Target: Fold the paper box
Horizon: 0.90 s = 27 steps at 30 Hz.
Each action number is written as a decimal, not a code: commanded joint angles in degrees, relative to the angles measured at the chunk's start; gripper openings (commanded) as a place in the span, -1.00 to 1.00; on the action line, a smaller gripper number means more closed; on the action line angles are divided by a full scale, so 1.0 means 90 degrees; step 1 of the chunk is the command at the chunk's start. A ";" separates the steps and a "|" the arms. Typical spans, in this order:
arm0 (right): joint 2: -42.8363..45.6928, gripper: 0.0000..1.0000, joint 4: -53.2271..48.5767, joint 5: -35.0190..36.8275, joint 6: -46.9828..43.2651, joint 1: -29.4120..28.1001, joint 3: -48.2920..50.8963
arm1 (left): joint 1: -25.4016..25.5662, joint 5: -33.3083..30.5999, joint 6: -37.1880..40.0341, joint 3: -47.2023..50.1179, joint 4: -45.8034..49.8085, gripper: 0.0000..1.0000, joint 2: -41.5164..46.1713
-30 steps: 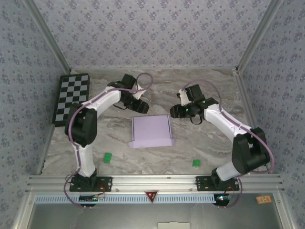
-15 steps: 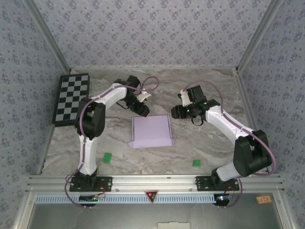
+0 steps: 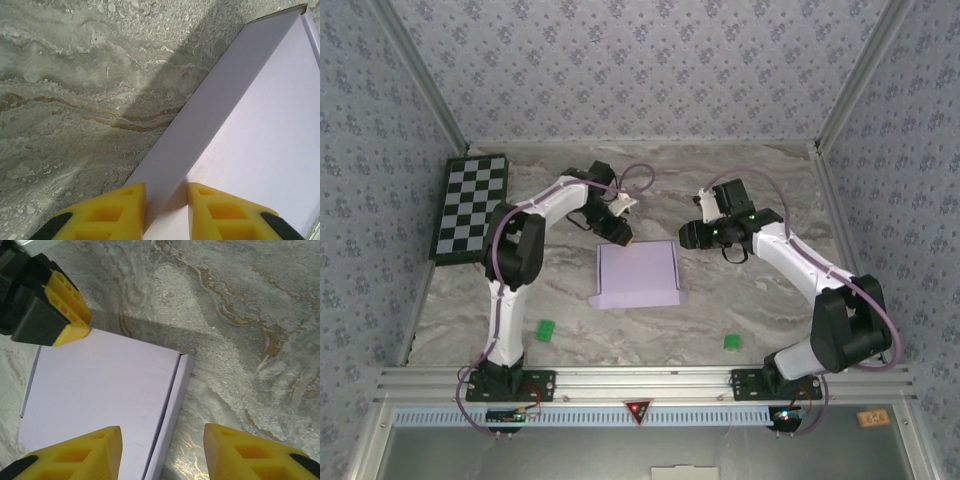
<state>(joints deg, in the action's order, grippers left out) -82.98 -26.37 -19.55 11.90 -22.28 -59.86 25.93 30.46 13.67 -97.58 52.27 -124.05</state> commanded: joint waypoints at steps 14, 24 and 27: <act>-0.0135 0.44 -0.0197 0.0677 -0.4443 -0.2334 0.0254 | 0.0016 -0.0653 0.0031 0.0014 0.0000 -0.61 -0.0316; -0.0984 1.00 -0.0454 0.1206 -0.5837 -0.2997 -0.0105 | 0.0024 -0.0999 -0.0047 -0.0104 0.0017 -0.59 -0.0463; -0.1131 1.00 -0.0397 0.1279 -0.6013 -0.3079 -0.0137 | 0.0025 -0.1086 -0.0073 -0.0163 0.0049 -0.60 -0.0512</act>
<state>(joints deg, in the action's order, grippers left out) -92.07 -28.56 -9.69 -37.43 -49.17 -59.09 26.06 28.69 13.43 -99.00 52.56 -124.66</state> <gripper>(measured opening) 0.993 0.202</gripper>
